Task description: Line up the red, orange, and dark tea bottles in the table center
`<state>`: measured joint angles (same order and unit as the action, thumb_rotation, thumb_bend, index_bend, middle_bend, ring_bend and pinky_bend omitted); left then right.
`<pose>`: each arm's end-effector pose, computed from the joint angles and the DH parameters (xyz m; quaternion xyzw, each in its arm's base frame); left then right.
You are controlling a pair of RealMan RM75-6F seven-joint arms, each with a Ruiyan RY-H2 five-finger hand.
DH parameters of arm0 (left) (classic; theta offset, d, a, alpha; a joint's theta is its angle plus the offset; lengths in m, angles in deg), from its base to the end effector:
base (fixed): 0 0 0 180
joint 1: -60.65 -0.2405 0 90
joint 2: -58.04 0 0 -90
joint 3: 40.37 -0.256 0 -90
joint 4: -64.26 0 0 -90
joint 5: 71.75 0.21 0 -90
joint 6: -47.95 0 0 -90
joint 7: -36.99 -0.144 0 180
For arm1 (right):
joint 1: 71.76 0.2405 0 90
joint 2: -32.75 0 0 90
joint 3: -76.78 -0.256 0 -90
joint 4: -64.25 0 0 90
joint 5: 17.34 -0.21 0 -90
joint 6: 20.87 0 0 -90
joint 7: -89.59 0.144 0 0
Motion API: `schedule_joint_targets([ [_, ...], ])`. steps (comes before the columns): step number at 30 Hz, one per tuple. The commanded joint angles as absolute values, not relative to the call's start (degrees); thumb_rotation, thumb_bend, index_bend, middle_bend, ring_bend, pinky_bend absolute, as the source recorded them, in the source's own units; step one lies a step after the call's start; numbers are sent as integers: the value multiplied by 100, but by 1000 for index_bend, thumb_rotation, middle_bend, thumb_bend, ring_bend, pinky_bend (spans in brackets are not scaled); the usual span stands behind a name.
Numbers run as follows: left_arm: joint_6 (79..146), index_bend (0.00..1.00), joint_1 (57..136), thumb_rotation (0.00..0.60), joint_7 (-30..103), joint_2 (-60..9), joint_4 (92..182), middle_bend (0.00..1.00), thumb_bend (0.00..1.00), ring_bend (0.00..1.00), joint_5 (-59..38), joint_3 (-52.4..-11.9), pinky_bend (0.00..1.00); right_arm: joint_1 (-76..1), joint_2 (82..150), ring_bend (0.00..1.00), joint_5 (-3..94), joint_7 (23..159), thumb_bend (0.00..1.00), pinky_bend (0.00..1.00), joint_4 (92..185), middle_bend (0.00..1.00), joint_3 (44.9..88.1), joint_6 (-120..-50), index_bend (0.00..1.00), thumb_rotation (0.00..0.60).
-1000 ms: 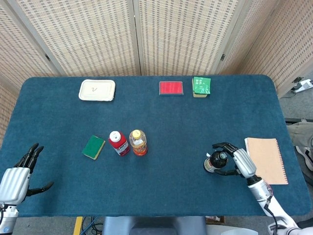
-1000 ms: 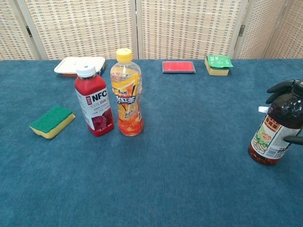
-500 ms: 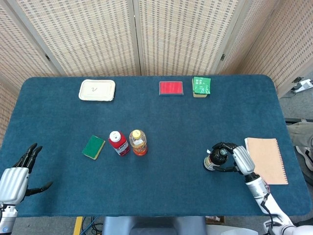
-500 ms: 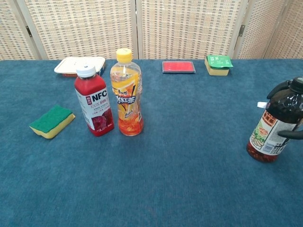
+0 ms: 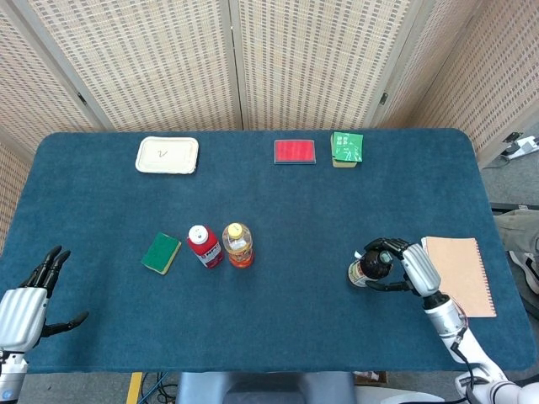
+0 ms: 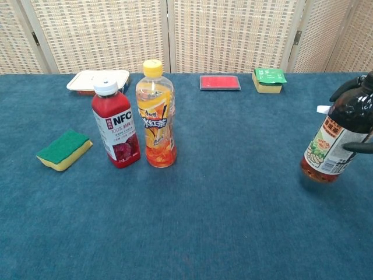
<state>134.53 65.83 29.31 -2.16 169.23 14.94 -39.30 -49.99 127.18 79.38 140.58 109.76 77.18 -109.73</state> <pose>-0.2703 0.1726 0.1609 -0.6012 -0.3898 -0.3961 0.5742 -0.2996 -0.2724 0.0460 0.5882 -0.4503 0.6020 0.2981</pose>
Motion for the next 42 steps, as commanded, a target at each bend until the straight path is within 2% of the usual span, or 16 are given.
schedule_joint_targets([
  [1,13451,23,6579,600,2942,-207,16922,31,86,159,1488,-3921,414,-4837,12327,465,7980,13706,49,476,11662,514,7638,-10944,444,600],
  [10,13474,23,6554,600,3046,-146,16904,32,86,159,1440,-3869,414,-4397,11755,465,7819,12619,70,476,12996,514,7337,-10325,444,600],
  [18,13498,23,6536,600,3168,-88,16873,32,86,159,1372,-3805,414,-4029,11651,466,7494,12128,85,476,13547,514,7061,-9664,444,600],
  [22,13513,23,6518,600,3210,-60,16876,32,86,159,1363,-3794,414,-3868,11759,473,7375,11996,88,477,13584,521,6949,-9443,451,600],
  [28,13511,52,6501,600,3193,-49,16869,88,86,159,1375,-3805,414,-3643,12008,480,7213,11831,93,476,13514,531,6831,-9131,462,600],
  [42,13557,76,6457,600,3247,0,16825,89,86,159,1194,-3700,414,-3260,12666,480,7035,11492,106,476,13016,531,6707,-8771,462,600],
])
